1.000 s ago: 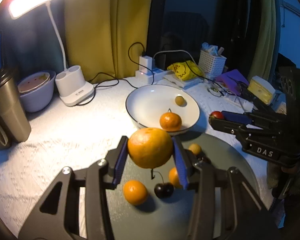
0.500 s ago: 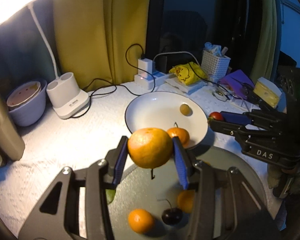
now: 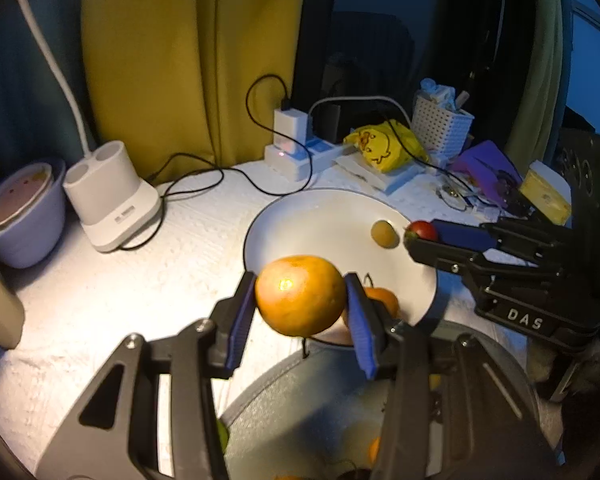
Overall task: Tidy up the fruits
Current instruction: 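Lower the tomato into the white plate with the right tool while the left tool releases its orange there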
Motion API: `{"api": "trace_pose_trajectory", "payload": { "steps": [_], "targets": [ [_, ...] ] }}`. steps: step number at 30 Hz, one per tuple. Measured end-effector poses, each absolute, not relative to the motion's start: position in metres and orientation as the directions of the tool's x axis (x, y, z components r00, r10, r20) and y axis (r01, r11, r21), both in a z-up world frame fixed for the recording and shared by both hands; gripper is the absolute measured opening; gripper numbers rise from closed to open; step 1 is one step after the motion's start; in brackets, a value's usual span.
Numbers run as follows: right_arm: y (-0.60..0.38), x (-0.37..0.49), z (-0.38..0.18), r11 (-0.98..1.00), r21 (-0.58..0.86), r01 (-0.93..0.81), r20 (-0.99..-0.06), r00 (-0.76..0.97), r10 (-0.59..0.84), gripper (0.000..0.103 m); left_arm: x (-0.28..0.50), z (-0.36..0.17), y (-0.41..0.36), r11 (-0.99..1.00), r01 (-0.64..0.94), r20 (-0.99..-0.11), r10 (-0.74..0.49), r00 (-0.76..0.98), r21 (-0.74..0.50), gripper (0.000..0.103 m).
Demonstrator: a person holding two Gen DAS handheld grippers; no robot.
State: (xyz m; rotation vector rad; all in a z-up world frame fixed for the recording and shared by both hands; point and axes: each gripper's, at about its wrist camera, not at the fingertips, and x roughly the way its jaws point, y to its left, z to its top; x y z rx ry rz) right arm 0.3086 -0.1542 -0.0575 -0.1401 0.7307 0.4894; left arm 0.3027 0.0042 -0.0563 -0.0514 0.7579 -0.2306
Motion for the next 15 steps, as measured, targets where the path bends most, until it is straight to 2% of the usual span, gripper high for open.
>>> {"api": "trace_pose_trajectory", "payload": {
  "steps": [15],
  "targets": [
    [-0.131,0.365,-0.08,0.872,0.128,-0.472,-0.674,0.604,0.425,0.031,0.357,-0.076,0.001,0.968,0.18,-0.741,-0.249,0.624,-0.174,0.045]
  ]
}}
